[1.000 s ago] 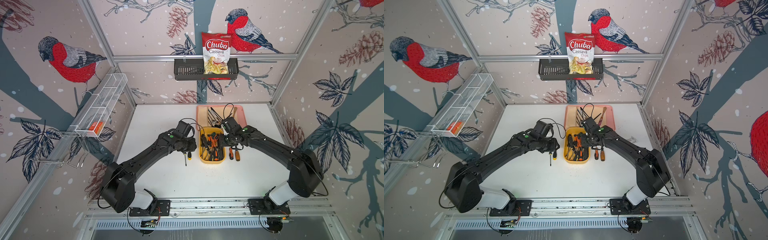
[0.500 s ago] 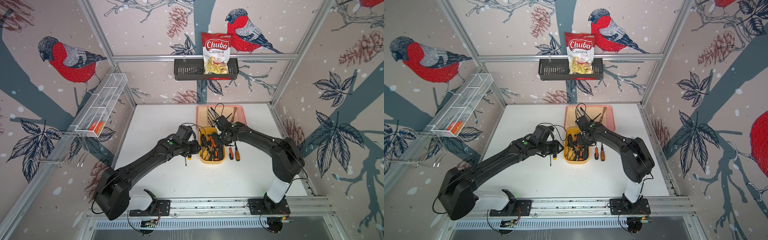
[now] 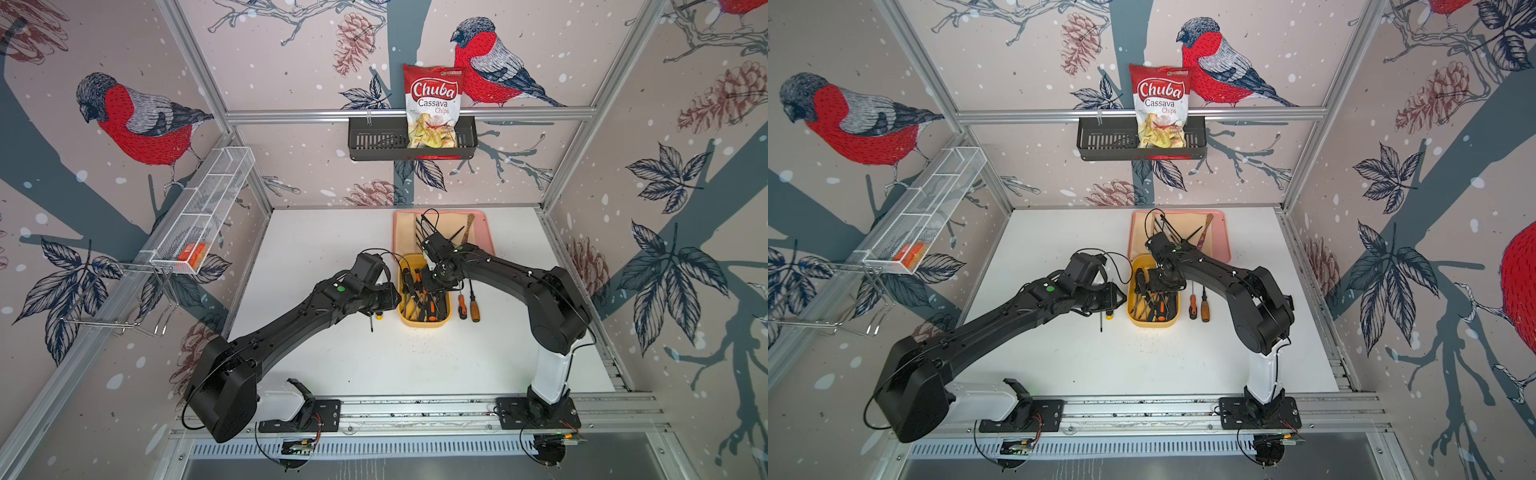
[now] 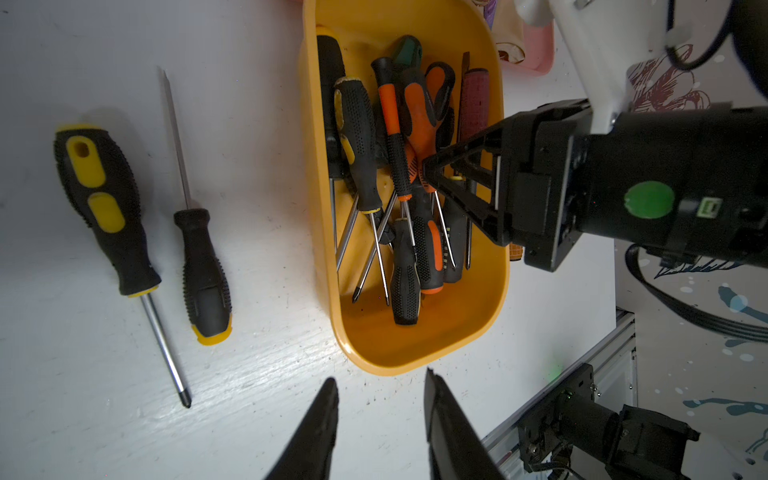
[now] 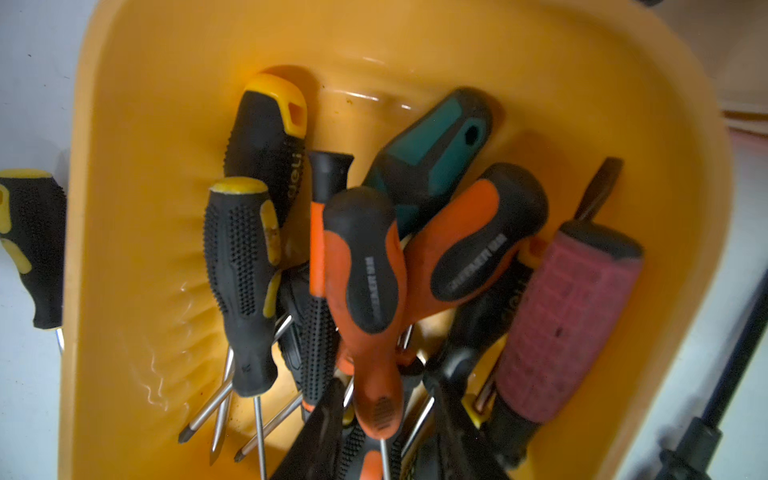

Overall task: Take out the screwdriver from the storage box
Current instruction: Pick up the screwdriver from the storage box.

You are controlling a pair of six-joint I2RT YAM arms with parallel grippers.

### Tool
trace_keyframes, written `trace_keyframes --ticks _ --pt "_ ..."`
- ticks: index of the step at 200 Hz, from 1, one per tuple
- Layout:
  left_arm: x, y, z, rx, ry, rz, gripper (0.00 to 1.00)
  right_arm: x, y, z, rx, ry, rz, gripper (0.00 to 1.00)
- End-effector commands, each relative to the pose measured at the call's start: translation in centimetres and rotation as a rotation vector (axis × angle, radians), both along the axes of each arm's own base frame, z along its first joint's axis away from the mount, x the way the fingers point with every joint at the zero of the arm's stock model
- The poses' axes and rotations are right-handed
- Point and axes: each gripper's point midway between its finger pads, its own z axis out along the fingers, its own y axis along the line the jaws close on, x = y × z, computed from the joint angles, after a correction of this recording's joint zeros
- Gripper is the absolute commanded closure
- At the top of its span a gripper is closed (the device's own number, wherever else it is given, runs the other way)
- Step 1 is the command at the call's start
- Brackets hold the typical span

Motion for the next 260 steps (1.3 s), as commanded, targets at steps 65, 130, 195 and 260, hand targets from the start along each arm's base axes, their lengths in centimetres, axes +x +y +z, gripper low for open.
trace_keyframes --ticks 65,130,195,260 --pt "0.2 0.2 0.5 -0.021 -0.024 0.028 0.63 -0.5 0.7 -1.2 0.007 0.031 0.027 0.72" --pt "0.2 0.3 0.3 -0.020 -0.025 0.034 0.63 -0.7 0.6 0.7 0.017 0.001 0.027 0.85" --pt "0.8 -1.1 0.1 -0.042 -0.020 0.012 0.63 -1.4 -1.4 5.9 0.069 -0.077 -0.026 0.85" --pt "1.1 -5.1 0.0 -0.045 -0.019 -0.073 0.63 -2.7 -8.4 6.7 0.054 -0.093 -0.171 0.85"
